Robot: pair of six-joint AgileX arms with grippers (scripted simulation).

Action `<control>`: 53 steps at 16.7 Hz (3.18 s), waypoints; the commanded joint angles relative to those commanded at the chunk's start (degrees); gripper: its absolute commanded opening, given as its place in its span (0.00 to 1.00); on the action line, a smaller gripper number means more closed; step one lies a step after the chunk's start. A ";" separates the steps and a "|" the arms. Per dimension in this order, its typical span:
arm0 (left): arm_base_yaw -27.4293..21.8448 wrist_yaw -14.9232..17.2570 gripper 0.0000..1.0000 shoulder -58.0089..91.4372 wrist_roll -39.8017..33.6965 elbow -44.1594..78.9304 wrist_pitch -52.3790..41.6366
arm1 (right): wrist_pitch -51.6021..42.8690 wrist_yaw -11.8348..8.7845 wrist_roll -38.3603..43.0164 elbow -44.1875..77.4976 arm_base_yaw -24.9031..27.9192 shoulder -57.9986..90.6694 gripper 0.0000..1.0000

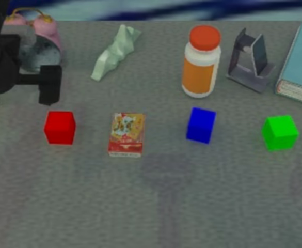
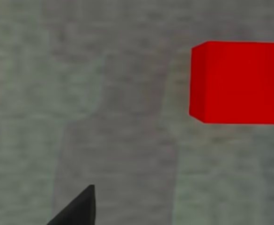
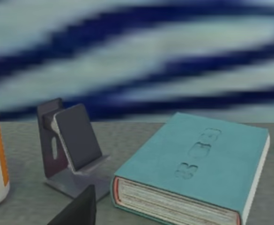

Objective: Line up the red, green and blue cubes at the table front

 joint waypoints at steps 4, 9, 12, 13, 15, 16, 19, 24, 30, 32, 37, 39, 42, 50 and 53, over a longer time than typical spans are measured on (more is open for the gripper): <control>-1.75 0.05 1.00 16.02 -1.49 14.04 -9.18 | 0.00 0.00 0.00 0.00 0.00 0.00 1.00; -2.80 0.24 1.00 26.11 -2.50 23.64 -14.42 | 0.00 0.00 0.00 0.00 0.00 0.00 1.00; -2.84 0.25 1.00 26.48 -2.54 24.00 -14.60 | 0.00 0.00 0.00 0.00 0.00 0.00 1.00; -2.84 0.25 1.00 26.48 -2.54 24.00 -14.60 | 0.00 0.00 0.00 0.00 0.00 0.00 1.00; -2.54 0.25 1.00 26.41 -2.47 23.69 -14.29 | 0.00 0.00 0.00 0.00 0.00 0.00 1.00; -2.60 0.26 1.00 26.69 -2.40 23.09 -13.53 | 0.00 0.00 0.00 0.00 0.00 0.00 1.00; -2.68 0.27 1.00 28.61 -2.33 19.58 -8.06 | 0.00 0.00 0.00 0.00 0.00 0.00 1.00; -2.73 0.31 1.00 32.42 -2.35 13.20 2.32 | 0.00 0.00 0.00 0.00 0.00 0.00 1.00; -2.74 0.31 0.92 32.77 -2.36 12.72 2.96 | 0.00 0.00 0.00 0.00 0.00 0.00 1.00; -2.74 0.31 0.77 32.77 -2.36 12.72 2.96 | 0.00 0.00 0.00 0.00 0.00 0.00 1.00; -2.74 0.31 0.40 32.77 -2.36 12.72 2.96 | 0.00 0.00 0.00 0.00 0.00 0.00 1.00; -2.74 0.31 0.25 32.77 -2.36 12.72 2.96 | 0.00 0.00 0.00 0.00 0.00 0.00 1.00; -2.74 0.31 0.02 32.77 -2.36 12.72 2.96 | 0.00 0.00 0.00 0.00 0.00 0.00 1.00; -2.74 0.31 0.00 32.77 -2.36 12.72 2.96 | 0.00 0.00 0.00 0.00 0.00 0.00 1.00; -2.63 0.04 0.00 30.98 -2.15 14.07 1.43 | 0.00 0.00 0.00 0.00 0.00 0.00 1.00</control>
